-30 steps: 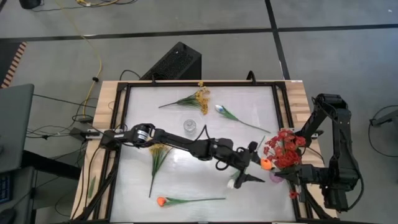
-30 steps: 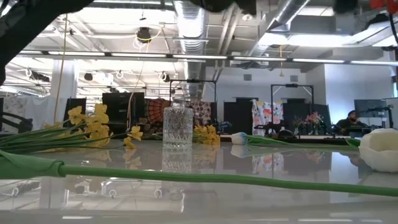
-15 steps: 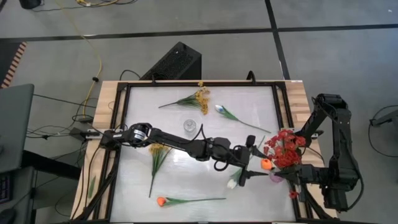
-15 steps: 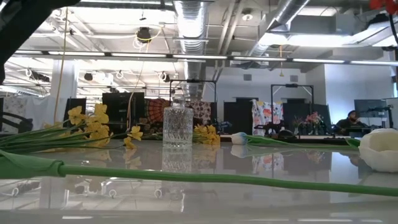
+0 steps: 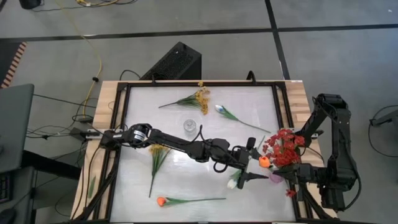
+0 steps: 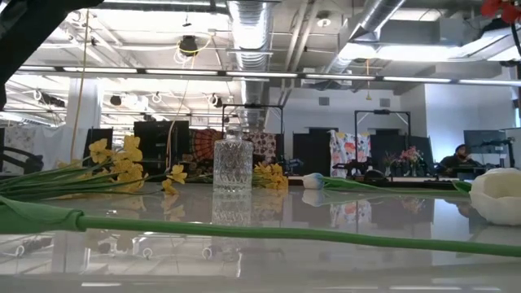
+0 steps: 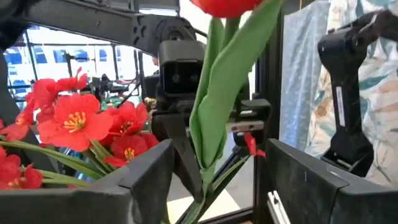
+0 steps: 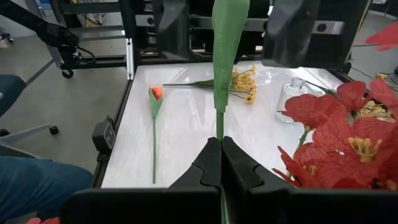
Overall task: Sort flowers into vase by color
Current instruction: Put the top orange flower into the pink vase
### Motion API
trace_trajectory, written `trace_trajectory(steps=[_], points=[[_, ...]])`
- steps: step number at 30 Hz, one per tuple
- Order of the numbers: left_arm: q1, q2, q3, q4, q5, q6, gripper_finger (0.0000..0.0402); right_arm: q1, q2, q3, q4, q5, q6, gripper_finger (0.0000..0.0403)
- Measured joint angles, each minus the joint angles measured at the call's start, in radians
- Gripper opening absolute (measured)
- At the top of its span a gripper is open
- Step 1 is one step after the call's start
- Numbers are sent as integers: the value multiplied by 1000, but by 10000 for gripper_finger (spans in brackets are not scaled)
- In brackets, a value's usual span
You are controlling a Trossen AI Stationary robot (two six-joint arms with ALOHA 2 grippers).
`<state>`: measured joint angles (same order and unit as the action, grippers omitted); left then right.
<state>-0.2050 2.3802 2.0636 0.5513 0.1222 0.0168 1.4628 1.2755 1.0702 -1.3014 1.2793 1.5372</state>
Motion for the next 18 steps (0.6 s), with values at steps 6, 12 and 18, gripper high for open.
trace_trajectory(steps=[6,12,18], points=[[3,0,0,51,-41,-29,181,1,0,0,4,0,0,27],[4,0,34,0,-42,-32,87,1,0,0,25,-37,1,36],[4,0,37,-10,5,-27,8,1,0,0,29,-43,1,71]])
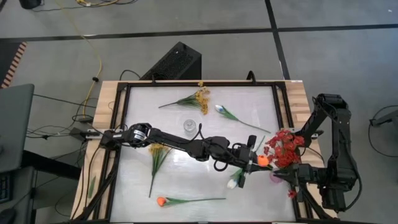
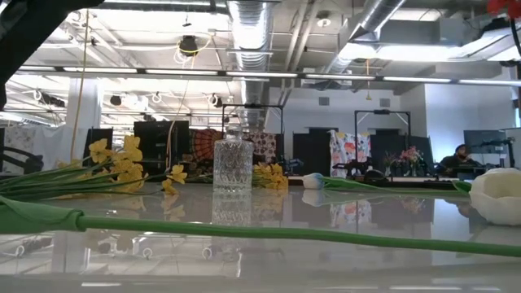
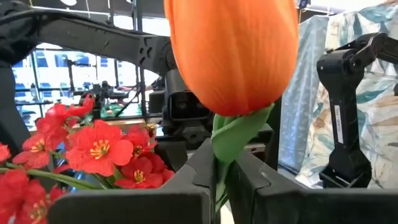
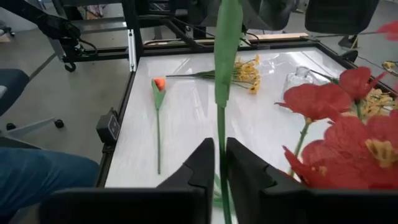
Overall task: Sort flowers into vase by color
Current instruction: Put the top orange flower into the pink vase
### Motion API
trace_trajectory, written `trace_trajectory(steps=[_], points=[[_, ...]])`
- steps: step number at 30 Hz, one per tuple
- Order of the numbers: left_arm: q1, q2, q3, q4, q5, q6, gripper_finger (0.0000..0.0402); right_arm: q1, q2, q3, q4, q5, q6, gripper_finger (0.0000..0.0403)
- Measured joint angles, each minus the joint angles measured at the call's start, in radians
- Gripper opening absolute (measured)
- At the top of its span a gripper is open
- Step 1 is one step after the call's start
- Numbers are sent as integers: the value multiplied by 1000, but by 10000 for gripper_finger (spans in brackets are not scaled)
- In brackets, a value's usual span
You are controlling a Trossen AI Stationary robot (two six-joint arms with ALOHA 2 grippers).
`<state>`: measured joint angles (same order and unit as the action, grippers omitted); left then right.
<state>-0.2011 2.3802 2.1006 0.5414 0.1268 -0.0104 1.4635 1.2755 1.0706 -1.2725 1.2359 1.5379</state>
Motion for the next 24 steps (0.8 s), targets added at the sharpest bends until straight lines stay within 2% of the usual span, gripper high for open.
trace_trajectory(steps=[8,13,24], points=[[0,0,0,-4,-1,3,2,3,-1,73,-36,-20,-9,180],[0,0,0,-7,-4,30,1,2,-1,187,-40,-75,-140,237],[-2,0,0,-10,-13,34,0,-7,-2,405,-68,-73,-289,248]])
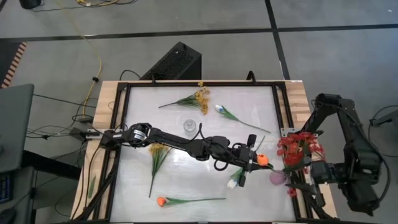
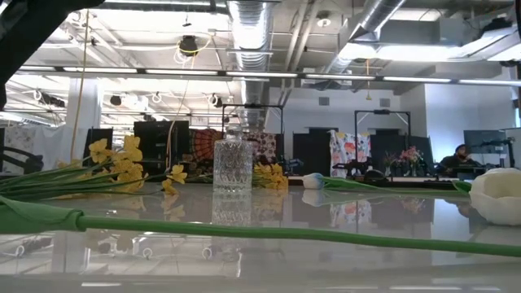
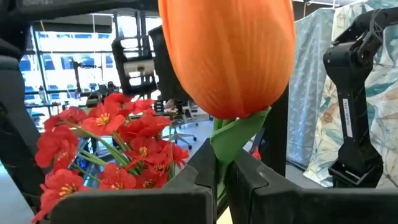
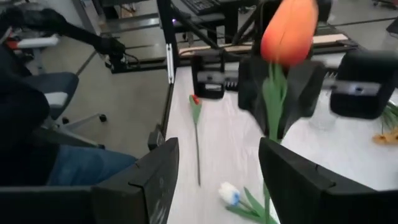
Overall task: Sort flowers into vase by color
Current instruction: Put the top orange flower into the pink vase
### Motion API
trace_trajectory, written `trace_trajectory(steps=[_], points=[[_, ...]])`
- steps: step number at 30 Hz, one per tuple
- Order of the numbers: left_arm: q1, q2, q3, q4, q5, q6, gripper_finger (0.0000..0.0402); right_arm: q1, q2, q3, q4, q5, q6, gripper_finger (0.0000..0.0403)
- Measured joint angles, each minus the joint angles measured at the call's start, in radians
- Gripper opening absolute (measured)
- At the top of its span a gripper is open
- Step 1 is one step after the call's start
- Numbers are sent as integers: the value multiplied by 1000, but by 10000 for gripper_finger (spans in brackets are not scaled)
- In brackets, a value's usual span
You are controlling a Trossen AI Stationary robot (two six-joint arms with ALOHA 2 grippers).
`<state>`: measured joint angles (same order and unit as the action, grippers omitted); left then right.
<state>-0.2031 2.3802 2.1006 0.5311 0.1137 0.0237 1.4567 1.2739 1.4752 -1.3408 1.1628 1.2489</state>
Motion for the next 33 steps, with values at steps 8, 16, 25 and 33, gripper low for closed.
trace_trajectory(steps=[8,16,25,33], points=[[-6,0,0,-3,0,-26,0,-16,-6,173,-207,53,77,248],[-13,0,0,-3,-18,-25,0,-225,-111,263,-228,131,-23,245],[-34,0,0,-5,-24,-24,0,-775,-334,199,-231,-118,-71,168],[-43,0,1,-23,-47,-15,0,-1206,-456,-62,-231,-540,-105,56]])
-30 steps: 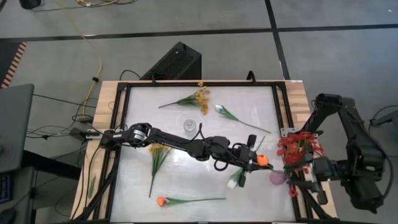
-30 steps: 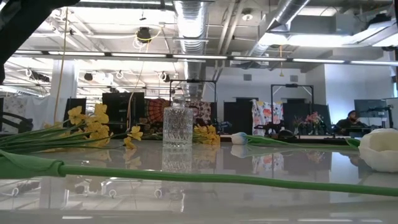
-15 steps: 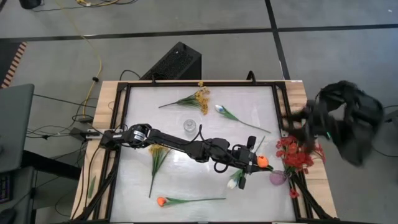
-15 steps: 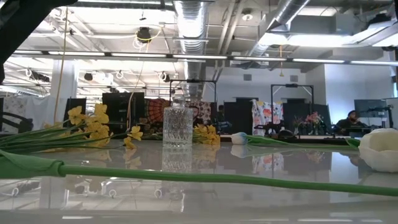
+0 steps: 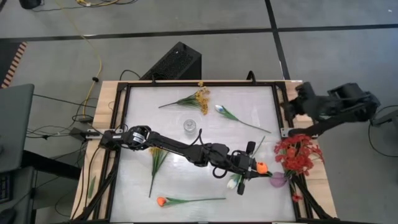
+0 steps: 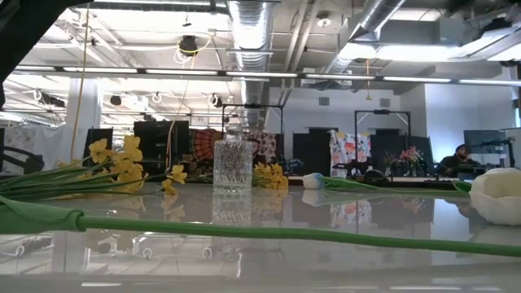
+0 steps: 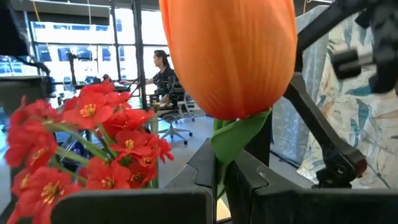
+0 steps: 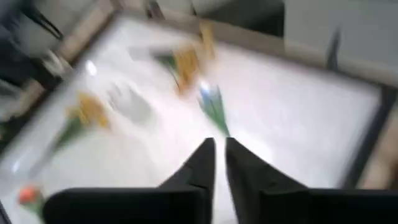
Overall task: Sort flowers into vase by color
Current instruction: Put the top orange flower into the pink vase
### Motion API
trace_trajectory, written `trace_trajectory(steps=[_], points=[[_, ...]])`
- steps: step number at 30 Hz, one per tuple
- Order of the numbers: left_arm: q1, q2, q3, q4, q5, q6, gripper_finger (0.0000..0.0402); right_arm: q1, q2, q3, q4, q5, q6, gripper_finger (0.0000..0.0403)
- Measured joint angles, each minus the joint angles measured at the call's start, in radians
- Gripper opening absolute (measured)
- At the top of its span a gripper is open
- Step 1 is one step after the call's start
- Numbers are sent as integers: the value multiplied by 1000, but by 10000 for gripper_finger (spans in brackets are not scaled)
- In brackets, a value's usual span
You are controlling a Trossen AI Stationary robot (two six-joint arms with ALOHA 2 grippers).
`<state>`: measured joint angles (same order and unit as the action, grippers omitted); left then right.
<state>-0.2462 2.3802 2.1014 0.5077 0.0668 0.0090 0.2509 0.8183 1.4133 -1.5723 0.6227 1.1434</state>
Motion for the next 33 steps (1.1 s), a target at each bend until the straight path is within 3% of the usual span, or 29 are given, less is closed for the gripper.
trace_trajectory(steps=[3,9,15,25,33], points=[[0,0,0,-3,-1,-4,0,-111,-40,-93,1,-127,-16,17],[-3,0,0,-22,0,-15,0,-271,-98,-218,1,-246,-26,22],[-5,0,0,-27,14,-28,0,-362,-145,-343,2,-532,-35,16],[-6,-23,0,-66,59,-36,0,-347,-190,-505,2,-816,47,17],[-5,-27,0,-73,59,-32,0,-181,-190,-595,1,-946,178,18]])
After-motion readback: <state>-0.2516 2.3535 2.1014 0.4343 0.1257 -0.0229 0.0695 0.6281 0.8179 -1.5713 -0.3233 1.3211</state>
